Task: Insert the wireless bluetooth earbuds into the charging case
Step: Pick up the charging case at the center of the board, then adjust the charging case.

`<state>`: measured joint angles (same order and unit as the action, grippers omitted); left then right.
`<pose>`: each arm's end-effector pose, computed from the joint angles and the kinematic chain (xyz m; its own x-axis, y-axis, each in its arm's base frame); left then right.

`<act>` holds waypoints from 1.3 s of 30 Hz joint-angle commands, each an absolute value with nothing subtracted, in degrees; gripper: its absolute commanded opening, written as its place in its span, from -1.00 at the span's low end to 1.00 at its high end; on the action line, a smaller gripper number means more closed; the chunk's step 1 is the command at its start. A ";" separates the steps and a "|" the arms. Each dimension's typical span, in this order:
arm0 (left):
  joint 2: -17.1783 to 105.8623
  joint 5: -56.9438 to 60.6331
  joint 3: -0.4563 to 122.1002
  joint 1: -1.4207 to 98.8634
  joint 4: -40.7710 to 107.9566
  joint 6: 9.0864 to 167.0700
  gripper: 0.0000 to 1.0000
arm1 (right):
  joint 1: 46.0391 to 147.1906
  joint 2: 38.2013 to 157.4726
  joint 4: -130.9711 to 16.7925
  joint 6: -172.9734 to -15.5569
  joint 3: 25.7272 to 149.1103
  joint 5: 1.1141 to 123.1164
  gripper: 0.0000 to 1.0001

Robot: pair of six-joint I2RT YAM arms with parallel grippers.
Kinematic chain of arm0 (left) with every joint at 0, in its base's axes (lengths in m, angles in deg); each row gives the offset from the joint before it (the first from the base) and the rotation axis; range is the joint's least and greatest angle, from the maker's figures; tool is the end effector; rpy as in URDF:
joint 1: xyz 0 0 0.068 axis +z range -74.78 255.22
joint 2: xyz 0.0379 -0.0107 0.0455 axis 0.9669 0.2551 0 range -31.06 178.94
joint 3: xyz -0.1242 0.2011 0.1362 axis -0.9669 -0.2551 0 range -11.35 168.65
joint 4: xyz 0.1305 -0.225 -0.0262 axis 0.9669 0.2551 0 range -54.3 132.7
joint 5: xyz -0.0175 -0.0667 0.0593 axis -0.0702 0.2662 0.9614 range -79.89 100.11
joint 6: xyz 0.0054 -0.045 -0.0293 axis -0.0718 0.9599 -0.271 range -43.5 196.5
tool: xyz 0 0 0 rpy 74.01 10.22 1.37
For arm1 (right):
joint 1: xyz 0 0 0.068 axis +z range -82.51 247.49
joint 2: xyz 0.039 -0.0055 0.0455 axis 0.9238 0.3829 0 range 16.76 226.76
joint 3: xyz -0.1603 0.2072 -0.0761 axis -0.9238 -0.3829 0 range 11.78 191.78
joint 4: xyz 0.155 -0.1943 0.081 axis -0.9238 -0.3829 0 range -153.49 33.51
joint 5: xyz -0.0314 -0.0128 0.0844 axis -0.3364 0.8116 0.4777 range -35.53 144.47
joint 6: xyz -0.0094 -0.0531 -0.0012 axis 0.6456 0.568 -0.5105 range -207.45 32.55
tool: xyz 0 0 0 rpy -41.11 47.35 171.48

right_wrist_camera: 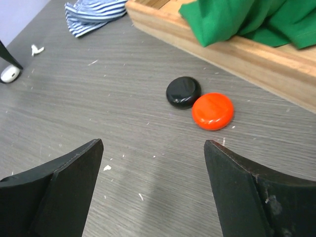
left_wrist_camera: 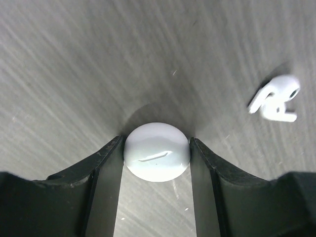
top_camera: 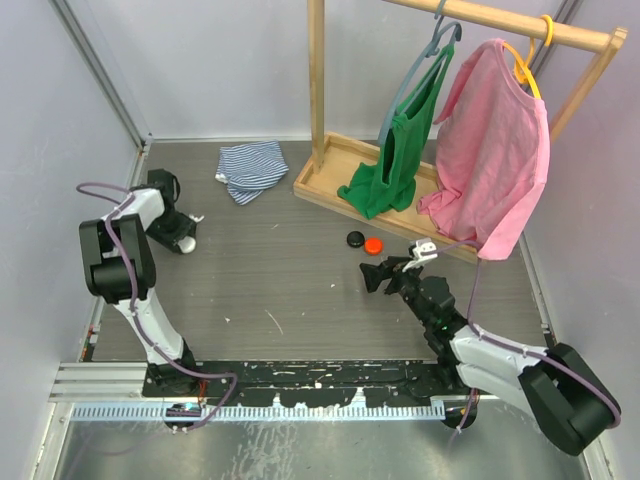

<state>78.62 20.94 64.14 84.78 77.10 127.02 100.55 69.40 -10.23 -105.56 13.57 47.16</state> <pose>0.3660 0.0684 0.1683 -0.4459 -0.8438 -0.2986 -0.8702 0.4867 -0.0760 0.1450 0.0890 0.1625 -0.1988 0.2384 -0.9506 -0.3925 0.8694 0.3002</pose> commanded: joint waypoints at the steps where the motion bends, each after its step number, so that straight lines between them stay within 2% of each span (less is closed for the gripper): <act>1: 70.57 18.39 58.95 83.33 74.27 128.47 -0.14 | 100.89 73.28 -6.31 -105.18 17.77 54.38 0.77; 11: 56.13 19.43 45.61 74.68 69.44 129.89 -0.13 | 101.00 83.77 0.02 -109.08 20.59 65.00 0.73; 18: 48.20 24.84 39.83 61.42 66.10 134.23 -0.13 | 101.92 88.09 8.95 -112.91 19.57 66.20 0.70; 23: 45.07 32.26 39.87 50.13 65.95 137.20 -0.12 | 104.21 92.05 16.88 -114.85 19.65 64.94 0.70; 36: 43.29 45.59 44.00 30.45 66.42 142.42 -0.04 | 114.00 106.01 39.31 -113.45 22.24 56.16 0.61; 39: 43.38 47.64 44.91 26.88 66.28 143.32 -0.04 | 115.25 108.67 40.65 -113.45 24.09 55.44 0.58</act>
<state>44.92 40.61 41.86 30.56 68.30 140.53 113.75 106.31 28.82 -114.39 21.19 58.53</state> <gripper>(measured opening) 0.512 0.800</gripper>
